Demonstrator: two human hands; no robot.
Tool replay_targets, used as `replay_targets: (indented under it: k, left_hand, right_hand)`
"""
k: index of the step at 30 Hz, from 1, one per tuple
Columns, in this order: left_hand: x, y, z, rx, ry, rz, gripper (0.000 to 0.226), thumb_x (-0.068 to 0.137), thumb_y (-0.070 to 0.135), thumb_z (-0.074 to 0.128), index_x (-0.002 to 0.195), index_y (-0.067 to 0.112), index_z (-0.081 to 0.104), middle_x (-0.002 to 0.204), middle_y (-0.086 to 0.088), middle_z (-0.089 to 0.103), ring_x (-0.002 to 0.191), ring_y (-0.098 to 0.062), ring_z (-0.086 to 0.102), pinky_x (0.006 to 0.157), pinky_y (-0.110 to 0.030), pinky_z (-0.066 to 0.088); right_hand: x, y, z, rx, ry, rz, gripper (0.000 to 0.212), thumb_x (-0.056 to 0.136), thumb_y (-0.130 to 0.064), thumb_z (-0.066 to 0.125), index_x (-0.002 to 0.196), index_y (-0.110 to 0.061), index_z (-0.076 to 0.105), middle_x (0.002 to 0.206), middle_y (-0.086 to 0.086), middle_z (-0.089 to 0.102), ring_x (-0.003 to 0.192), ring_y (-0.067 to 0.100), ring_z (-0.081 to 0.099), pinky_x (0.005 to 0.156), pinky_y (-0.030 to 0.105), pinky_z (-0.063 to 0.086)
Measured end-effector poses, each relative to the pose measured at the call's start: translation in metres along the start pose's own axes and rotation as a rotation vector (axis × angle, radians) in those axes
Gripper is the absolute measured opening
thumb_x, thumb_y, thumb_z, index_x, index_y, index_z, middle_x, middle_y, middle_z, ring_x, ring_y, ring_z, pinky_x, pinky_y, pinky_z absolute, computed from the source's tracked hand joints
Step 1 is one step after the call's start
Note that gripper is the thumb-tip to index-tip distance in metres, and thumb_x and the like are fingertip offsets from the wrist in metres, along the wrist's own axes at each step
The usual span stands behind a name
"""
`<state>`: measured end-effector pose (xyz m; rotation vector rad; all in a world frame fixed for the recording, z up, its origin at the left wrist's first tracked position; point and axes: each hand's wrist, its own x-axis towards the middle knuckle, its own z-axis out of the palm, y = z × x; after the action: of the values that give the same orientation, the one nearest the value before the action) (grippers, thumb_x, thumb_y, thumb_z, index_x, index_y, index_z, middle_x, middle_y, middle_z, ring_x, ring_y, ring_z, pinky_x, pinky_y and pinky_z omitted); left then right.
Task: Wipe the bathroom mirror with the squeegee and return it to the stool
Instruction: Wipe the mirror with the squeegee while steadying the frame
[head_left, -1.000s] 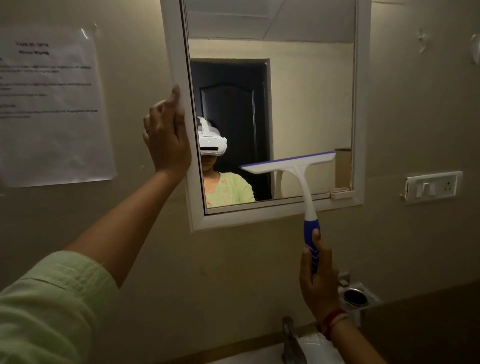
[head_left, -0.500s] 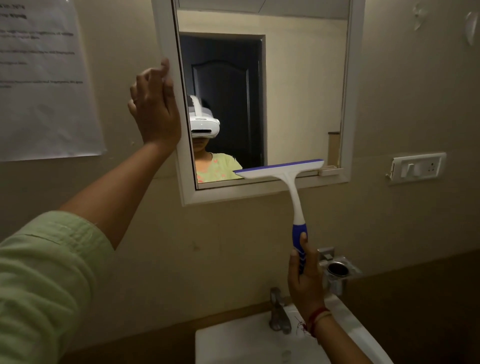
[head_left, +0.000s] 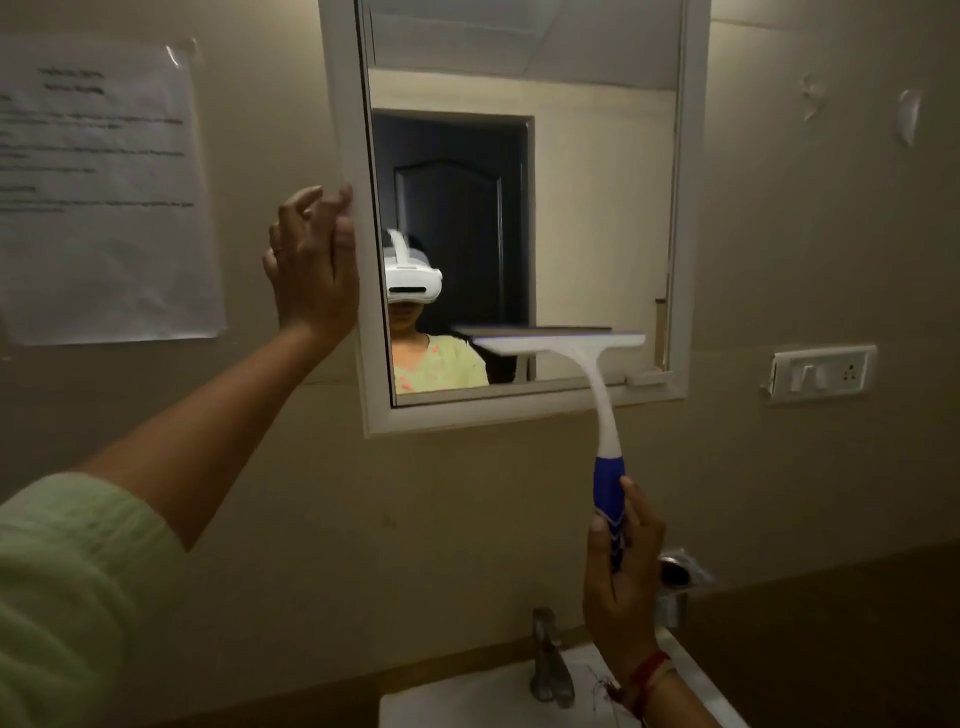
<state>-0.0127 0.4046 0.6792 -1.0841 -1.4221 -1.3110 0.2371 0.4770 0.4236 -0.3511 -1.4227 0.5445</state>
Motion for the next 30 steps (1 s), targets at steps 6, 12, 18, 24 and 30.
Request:
replay_targets:
  k: [6, 12, 18, 24, 30]
  left_hand:
    - [0.002, -0.009, -0.019, -0.054, 0.101, 0.003, 0.036, 0.098, 0.030, 0.030, 0.127, 0.015, 0.047, 0.127, -0.015, 0.047, 0.115, -0.027, 0.044, 0.093, -0.034, 0.032]
    - [0.031, -0.010, -0.037, -0.127, 0.083, -0.025, 0.031, 0.098, 0.026, 0.037, 0.124, 0.009, 0.037, 0.086, -0.017, 0.064, 0.082, -0.033, 0.061, 0.082, -0.052, 0.046]
    - [0.073, 0.012, -0.049, -0.066, 0.033, 0.125, 0.028, 0.098, 0.030, 0.037, 0.116, 0.009, 0.041, 0.059, -0.011, 0.054, 0.049, -0.010, 0.057, 0.055, -0.020, 0.045]
    - [0.070, 0.024, -0.050, -0.014, 0.025, 0.125, 0.055, 0.095, 0.048, 0.023, 0.096, 0.008, 0.061, 0.055, -0.007, 0.054, 0.053, -0.027, 0.060, 0.068, -0.040, 0.050]
    - [0.069, 0.027, -0.049, 0.183, 0.072, 0.125, 0.079, 0.085, 0.071, 0.005, 0.108, 0.010, 0.050, 0.075, -0.011, 0.054, 0.075, -0.028, 0.050, 0.088, -0.049, 0.031]
  right_hand:
    - [0.115, -0.067, -0.017, 0.148, 0.073, -0.197, 0.039, 0.093, -0.018, 0.041, 0.124, -0.042, 0.034, 0.104, -0.015, 0.055, 0.065, 0.004, 0.054, 0.053, 0.015, 0.048]
    - [0.215, -0.102, -0.024, 0.019, 0.051, -0.229, 0.035, 0.096, -0.018, 0.042, 0.129, -0.020, 0.032, 0.092, 0.000, 0.059, 0.063, 0.003, 0.054, 0.055, 0.015, 0.047]
    - [0.285, -0.124, -0.008, -0.057, 0.063, -0.264, 0.037, 0.097, -0.023, 0.039, 0.133, -0.019, 0.032, 0.102, 0.011, 0.059, 0.068, 0.005, 0.055, 0.060, 0.013, 0.048]
    - [0.315, -0.129, 0.023, -0.086, 0.057, -0.387, 0.040, 0.095, -0.022, 0.043, 0.133, -0.012, 0.035, 0.120, 0.013, 0.058, 0.086, 0.013, 0.060, 0.070, 0.009, 0.048]
    - [0.335, -0.126, 0.030, -0.093, 0.068, -0.430, 0.042, 0.094, -0.021, 0.045, 0.133, -0.010, 0.035, 0.125, 0.013, 0.055, 0.089, 0.010, 0.057, 0.069, 0.006, 0.045]
